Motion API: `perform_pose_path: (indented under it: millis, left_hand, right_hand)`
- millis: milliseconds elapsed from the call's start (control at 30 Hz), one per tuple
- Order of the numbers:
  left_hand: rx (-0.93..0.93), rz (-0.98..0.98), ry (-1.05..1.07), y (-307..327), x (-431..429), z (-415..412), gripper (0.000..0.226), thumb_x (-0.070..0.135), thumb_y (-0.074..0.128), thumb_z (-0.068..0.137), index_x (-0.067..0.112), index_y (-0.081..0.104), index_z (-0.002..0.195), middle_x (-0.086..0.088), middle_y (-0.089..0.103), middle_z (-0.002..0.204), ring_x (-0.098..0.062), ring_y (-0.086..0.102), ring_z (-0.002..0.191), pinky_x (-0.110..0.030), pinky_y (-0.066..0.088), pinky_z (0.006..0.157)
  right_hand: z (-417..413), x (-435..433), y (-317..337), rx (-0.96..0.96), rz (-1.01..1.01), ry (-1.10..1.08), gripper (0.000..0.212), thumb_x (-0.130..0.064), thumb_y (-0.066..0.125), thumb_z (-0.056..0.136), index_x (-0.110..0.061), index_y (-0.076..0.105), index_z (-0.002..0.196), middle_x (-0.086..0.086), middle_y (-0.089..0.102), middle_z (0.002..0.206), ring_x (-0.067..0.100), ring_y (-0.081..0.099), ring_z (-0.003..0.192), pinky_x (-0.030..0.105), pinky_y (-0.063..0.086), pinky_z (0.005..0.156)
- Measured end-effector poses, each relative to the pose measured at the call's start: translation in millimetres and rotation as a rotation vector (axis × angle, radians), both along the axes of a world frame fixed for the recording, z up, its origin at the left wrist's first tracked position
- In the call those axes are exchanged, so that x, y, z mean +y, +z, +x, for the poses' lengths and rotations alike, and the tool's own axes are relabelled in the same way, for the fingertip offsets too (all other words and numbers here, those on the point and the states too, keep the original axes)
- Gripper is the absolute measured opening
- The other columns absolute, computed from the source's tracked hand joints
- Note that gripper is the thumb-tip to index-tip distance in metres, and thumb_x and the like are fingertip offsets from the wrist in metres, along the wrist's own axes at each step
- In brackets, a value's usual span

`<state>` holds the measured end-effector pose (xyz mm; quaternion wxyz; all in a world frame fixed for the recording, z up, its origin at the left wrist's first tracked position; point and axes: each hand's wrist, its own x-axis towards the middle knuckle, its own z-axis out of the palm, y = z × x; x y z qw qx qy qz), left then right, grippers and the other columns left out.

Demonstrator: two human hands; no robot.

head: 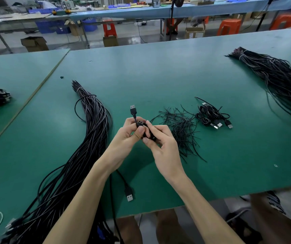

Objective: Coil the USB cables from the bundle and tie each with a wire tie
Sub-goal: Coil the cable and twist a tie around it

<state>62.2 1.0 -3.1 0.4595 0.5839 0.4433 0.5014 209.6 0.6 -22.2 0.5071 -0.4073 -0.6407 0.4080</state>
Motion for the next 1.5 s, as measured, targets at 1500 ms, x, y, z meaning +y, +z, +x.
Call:
perform_pose_path:
  millis: [1500]
  left_hand:
    - [-0.183,-0.175,0.023,-0.6,-1.1,-11.6,0.022,0.032,0.064,0.096,0.015,0.076,0.089,-0.004,0.068,0.092,-0.020,0.051,0.087,-0.027,0.041,0.075]
  right_hand:
    - [-0.1,-3.1,-2.6,0.005,-0.005,0.024,0.024,-0.016,0.066,0.101,-0.008,0.053,0.082,-0.012,0.073,0.113,0.007,0.070,0.105,0.024,0.055,0.089]
